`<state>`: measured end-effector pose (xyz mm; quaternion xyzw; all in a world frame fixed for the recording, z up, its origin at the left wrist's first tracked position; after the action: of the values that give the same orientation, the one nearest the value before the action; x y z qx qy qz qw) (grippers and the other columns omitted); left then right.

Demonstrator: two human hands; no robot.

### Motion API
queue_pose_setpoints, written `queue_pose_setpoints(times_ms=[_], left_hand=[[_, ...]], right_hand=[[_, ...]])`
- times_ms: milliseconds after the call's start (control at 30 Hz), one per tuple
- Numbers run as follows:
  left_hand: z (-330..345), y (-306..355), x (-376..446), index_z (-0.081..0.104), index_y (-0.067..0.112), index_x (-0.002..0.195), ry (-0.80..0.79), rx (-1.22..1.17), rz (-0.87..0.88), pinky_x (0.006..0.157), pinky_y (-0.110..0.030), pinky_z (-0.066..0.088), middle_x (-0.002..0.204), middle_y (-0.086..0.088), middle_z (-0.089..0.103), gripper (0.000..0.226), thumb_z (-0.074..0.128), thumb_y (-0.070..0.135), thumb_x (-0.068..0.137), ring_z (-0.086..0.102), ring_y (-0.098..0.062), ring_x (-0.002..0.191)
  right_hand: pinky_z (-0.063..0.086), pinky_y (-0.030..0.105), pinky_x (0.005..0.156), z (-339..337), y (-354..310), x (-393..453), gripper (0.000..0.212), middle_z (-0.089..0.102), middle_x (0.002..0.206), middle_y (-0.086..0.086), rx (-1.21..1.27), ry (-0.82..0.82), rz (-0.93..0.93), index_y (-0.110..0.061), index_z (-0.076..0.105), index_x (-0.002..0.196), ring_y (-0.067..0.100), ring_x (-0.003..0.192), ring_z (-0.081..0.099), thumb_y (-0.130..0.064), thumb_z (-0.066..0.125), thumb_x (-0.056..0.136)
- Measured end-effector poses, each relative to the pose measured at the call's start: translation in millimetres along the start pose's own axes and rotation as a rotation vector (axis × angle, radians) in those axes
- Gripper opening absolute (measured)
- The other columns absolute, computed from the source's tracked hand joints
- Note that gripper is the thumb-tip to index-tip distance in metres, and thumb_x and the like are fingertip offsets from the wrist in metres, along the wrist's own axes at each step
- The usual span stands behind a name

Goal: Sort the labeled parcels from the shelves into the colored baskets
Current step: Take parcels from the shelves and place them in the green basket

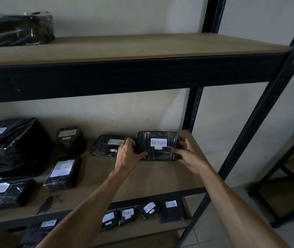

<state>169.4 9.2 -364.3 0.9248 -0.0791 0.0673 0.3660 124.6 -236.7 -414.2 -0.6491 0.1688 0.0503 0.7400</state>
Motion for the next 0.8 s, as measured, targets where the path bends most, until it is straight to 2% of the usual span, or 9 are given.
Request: queue_pose_setpoints(times_ms=[100,167,233,300,400,467,567,700,800], left_hand=[[-3,8,-5,0.049,0.012,0.104,-0.027,-0.076,-0.026,0.071,-0.027,0.037,0.097,0.002,0.058,0.063,0.087,0.047,0.068,0.055,-0.019,0.09],[-3,12,-8,0.045,0.013,0.106,-0.063,-0.147,-0.063,0.069,-0.028,0.042,0.096,0.002,0.06,0.07,0.083,0.059,0.068,0.059,-0.016,0.086],[-2,13,-12,0.047,0.012,0.109,-0.117,-0.239,-0.137,0.071,-0.031,0.049,0.098,0.001,0.061,0.076,0.079,0.067,0.067,0.062,-0.016,0.089],[-1,12,-17,0.052,0.014,0.109,-0.161,-0.408,-0.261,0.078,-0.04,0.056,0.102,-0.001,0.064,0.075,0.079,0.069,0.065,0.064,-0.018,0.093],[-2,18,-25,0.07,0.011,0.097,-0.212,-0.838,-0.363,0.085,-0.055,0.059,0.102,-0.012,0.075,0.041,0.087,0.04,0.072,0.072,-0.031,0.095],[-7,19,-36,0.071,0.005,0.108,-0.283,-1.025,-0.451,0.086,-0.057,0.059,0.11,-0.018,0.075,0.048,0.089,0.03,0.071,0.073,-0.033,0.1],[-29,6,-60,0.063,0.0,0.122,-0.311,-1.193,-0.544,0.083,-0.05,0.061,0.116,-0.019,0.073,0.051,0.083,0.022,0.08,0.071,-0.032,0.105],[-77,-23,-106,0.059,0.006,0.132,-0.341,-1.377,-0.504,0.085,-0.036,0.059,0.126,-0.02,0.068,0.046,0.073,0.018,0.09,0.067,-0.031,0.114],[-118,-57,-147,0.057,0.012,0.134,-0.299,-1.432,-0.489,0.096,-0.042,0.055,0.129,-0.019,0.067,0.046,0.071,0.014,0.09,0.066,-0.033,0.117]], right_hand=[[0.055,0.041,0.093,-3,-2,-4,0.047,0.065,0.131,0.009,0.04,0.001,-0.012,-0.03,0.053,0.121,0.026,0.115,0.066,-0.003,0.072,0.088],[0.056,0.041,0.092,-3,-4,-7,0.044,0.068,0.126,0.01,0.078,0.001,-0.009,-0.028,0.054,0.123,0.026,0.113,0.068,-0.005,0.071,0.089],[0.057,0.043,0.093,3,-9,-10,0.043,0.069,0.126,0.014,0.137,-0.042,0.009,-0.023,0.057,0.127,0.029,0.115,0.067,-0.01,0.067,0.088],[0.057,0.043,0.089,12,-14,-19,0.039,0.07,0.124,0.016,0.194,-0.082,0.044,-0.016,0.06,0.128,0.03,0.111,0.068,-0.014,0.059,0.09],[0.057,0.038,0.073,29,-26,-38,0.034,0.074,0.113,0.015,0.253,-0.101,0.077,-0.011,0.064,0.126,0.027,0.096,0.07,-0.019,0.055,0.094],[0.059,0.036,0.068,42,-33,-50,0.036,0.074,0.114,0.014,0.254,-0.116,0.061,-0.011,0.062,0.129,0.027,0.097,0.073,-0.023,0.056,0.096],[0.063,0.04,0.067,71,-43,-69,0.038,0.074,0.117,0.014,0.236,-0.145,0.009,-0.014,0.06,0.132,0.032,0.103,0.073,-0.028,0.061,0.096],[0.064,0.042,0.069,126,-43,-97,0.041,0.074,0.118,0.008,0.208,-0.179,-0.075,-0.022,0.057,0.135,0.028,0.104,0.074,-0.033,0.063,0.097],[0.063,0.038,0.068,182,-27,-123,0.042,0.074,0.12,0.005,0.179,-0.202,-0.091,-0.026,0.057,0.136,0.025,0.104,0.074,-0.039,0.063,0.096]])
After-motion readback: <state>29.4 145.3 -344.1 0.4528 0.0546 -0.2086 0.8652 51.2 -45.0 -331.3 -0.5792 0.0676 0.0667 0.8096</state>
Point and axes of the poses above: each hand's wrist, its own x-axis towards the middle knuckle, its own z-axis out of the palm, y = z × x, the point moved 9 cm from there along x, towards the middle knuckle
